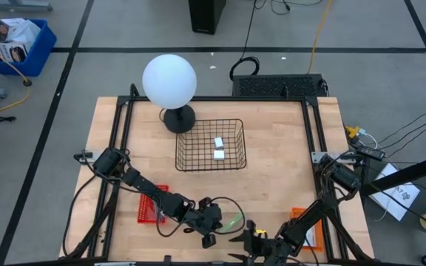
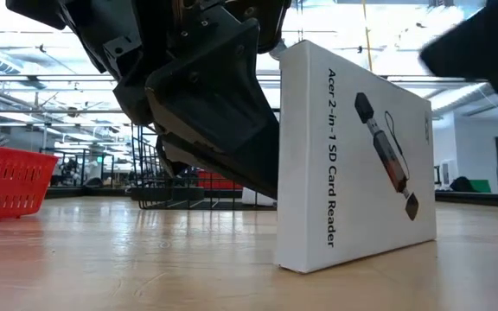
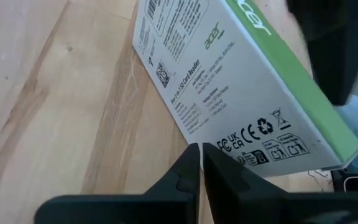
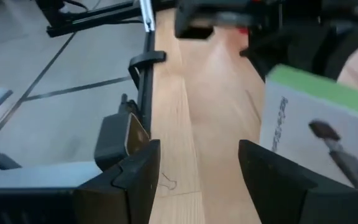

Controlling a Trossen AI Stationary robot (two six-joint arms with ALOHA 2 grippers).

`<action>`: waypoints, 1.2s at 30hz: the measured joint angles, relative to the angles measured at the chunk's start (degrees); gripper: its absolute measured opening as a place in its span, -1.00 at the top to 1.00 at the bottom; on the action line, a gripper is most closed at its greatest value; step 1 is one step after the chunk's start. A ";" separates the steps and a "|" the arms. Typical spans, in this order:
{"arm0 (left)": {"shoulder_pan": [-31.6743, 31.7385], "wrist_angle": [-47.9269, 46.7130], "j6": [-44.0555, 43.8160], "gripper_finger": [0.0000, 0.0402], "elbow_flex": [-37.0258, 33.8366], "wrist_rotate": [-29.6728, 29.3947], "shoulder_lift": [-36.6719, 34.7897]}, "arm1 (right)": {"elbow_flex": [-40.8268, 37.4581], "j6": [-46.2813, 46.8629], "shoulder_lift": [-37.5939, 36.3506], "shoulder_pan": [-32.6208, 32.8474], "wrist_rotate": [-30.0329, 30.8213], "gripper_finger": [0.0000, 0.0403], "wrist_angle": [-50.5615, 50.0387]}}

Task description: Pick and place items into bin

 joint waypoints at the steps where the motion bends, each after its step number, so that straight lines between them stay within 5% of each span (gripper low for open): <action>1: 0.00 -0.02 0.19 0.90 -0.02 0.00 0.02 | 0.00 -0.88 -0.37 0.09 0.00 -0.04 -0.05; 12: 0.02 -1.93 1.89 0.91 -0.04 1.60 -0.95 | 0.02 -8.07 -6.29 0.09 -0.10 -0.04 -11.34; 22: 0.07 -10.73 2.97 0.84 -0.07 -4.72 -6.92 | -0.02 -16.04 -14.09 -1.23 -1.83 -0.04 -23.77; 36: -0.87 -17.31 3.27 0.98 -0.04 -11.75 -11.87 | 0.04 -23.34 -16.27 -11.30 -18.32 -0.04 -32.10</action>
